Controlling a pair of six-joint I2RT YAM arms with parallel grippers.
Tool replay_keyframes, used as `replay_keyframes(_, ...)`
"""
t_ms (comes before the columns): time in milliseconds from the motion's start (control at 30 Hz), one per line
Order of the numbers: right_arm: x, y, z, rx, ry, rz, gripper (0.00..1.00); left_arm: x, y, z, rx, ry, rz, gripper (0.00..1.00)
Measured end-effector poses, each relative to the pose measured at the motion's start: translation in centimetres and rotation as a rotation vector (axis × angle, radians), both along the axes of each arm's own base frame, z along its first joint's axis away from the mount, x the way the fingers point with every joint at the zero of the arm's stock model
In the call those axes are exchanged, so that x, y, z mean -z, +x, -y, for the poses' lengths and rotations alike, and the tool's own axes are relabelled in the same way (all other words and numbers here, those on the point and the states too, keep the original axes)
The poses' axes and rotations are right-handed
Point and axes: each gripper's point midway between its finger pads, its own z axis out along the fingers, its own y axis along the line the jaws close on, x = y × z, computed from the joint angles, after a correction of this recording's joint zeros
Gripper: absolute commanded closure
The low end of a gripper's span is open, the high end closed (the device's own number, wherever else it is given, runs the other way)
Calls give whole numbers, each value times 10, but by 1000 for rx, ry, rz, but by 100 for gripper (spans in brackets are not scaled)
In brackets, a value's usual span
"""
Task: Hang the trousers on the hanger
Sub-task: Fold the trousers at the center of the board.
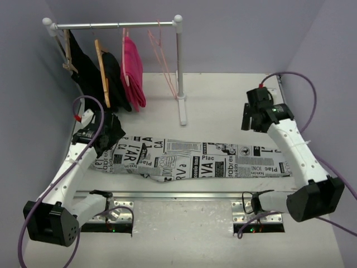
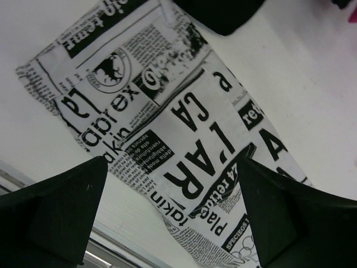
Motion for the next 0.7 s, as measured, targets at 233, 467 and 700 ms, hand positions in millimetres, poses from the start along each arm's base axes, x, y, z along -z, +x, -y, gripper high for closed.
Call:
replay_keyframes(233, 135, -33, -25, -64, 73, -331, 2, 25, -14, -34, -252, -27, -66, 0)
replay_keyframes(467, 175, -25, -70, -198, 247, -363, 1, 86, -35, -30, -322, -102, -288, 0)
replay_keyframes(700, 209, -24, -82, -220, 377, -450, 1, 123, -36, -23, -357, -133, -432, 0)
